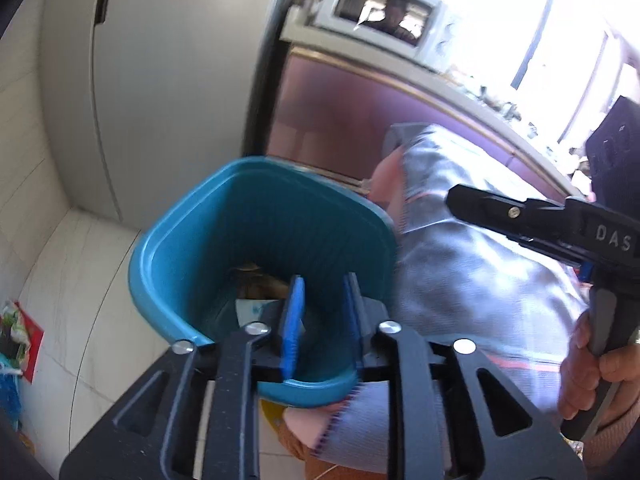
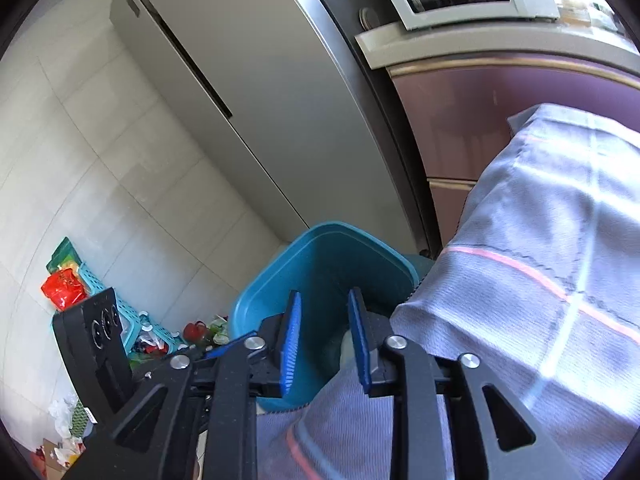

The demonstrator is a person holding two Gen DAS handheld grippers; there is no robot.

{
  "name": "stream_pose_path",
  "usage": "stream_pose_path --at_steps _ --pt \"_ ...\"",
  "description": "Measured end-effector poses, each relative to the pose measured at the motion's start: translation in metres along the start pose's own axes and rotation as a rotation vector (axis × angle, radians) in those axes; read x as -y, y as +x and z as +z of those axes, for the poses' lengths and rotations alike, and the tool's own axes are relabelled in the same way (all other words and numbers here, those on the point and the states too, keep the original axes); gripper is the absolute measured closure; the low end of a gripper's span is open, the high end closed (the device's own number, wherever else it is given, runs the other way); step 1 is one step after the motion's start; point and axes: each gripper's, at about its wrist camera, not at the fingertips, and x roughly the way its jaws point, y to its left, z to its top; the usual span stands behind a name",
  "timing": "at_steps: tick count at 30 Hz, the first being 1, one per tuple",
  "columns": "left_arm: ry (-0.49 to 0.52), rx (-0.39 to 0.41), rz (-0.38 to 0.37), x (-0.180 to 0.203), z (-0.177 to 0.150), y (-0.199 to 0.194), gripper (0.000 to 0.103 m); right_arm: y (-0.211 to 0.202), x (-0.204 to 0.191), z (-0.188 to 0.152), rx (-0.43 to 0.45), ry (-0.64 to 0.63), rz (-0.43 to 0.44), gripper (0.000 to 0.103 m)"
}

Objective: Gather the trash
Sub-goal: 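Carry the cup and wrapper over the teal bin and open both tools, then grasp the clear plastic bag with the left tool while the right tool returns to the pile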

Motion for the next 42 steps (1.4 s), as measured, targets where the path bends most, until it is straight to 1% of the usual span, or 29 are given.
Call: stream_pose_path --at_steps 2,4,8,13,16,17,21,22,23,25,28,33,34,35,36,39,42 --pt "0.035 0.029 -0.032 0.014 0.003 -0.01 0.074 -0.015 -0.002 -0.002 0.024 -0.017 0.001 0.07" --pt "0.071 0.055 -0.076 0.031 0.004 -0.021 0.069 -0.031 -0.003 -0.004 0.044 -0.037 0.001 0.069" --pt "0.156 0.078 -0.18 0.069 0.0 -0.035 0.061 -0.07 -0.002 -0.011 0.101 -0.081 -0.036 0.064" --pt "0.249 0.038 -0.313 0.121 -0.014 -0.034 0.059 -0.125 0.015 -0.027 0.181 -0.08 -0.127 0.063" --pt "0.29 0.002 -0.369 0.15 -0.026 -0.029 0.057 -0.155 0.029 -0.039 0.222 -0.067 -0.196 0.063" --pt "0.299 -0.011 -0.39 0.16 -0.029 -0.027 0.056 -0.164 0.034 -0.043 0.235 -0.057 -0.218 0.061" --pt "0.337 -0.056 -0.455 0.192 -0.042 -0.019 0.053 -0.204 0.057 -0.063 0.284 -0.017 -0.313 0.061" --pt "0.348 -0.066 -0.469 0.2 -0.046 -0.019 0.051 -0.214 0.064 -0.069 0.295 -0.003 -0.335 0.061" --pt "0.357 -0.074 -0.481 0.206 -0.048 -0.018 0.047 -0.223 0.071 -0.072 0.305 0.011 -0.359 0.06" --pt "0.383 -0.089 -0.501 0.218 -0.053 -0.014 0.044 -0.244 0.085 -0.086 0.326 0.044 -0.408 0.059" --pt "0.417 -0.113 -0.51 0.236 -0.062 -0.008 0.042 -0.271 0.102 -0.107 0.353 0.094 -0.487 0.059" --pt "0.44 -0.153 -0.532 0.254 -0.069 0.003 0.039 -0.32 0.124 -0.142 0.41 0.151 -0.614 0.058" --pt "0.443 -0.16 -0.536 0.254 -0.069 0.005 0.039 -0.328 0.128 -0.148 0.42 0.163 -0.649 0.057" --pt "0.45 -0.162 -0.533 0.255 -0.07 0.005 0.039 -0.334 0.133 -0.152 0.427 0.175 -0.675 0.054" --pt "0.46 -0.163 -0.527 0.258 -0.072 0.006 0.039 -0.341 0.138 -0.157 0.435 0.194 -0.694 0.05" --pt "0.473 -0.178 -0.516 0.262 -0.075 0.01 0.041 -0.353 0.153 -0.169 0.442 0.241 -0.744 0.048" --pt "0.469 -0.187 -0.516 0.264 -0.075 0.01 0.044 -0.36 0.171 -0.181 0.432 0.298 -0.741 0.046"
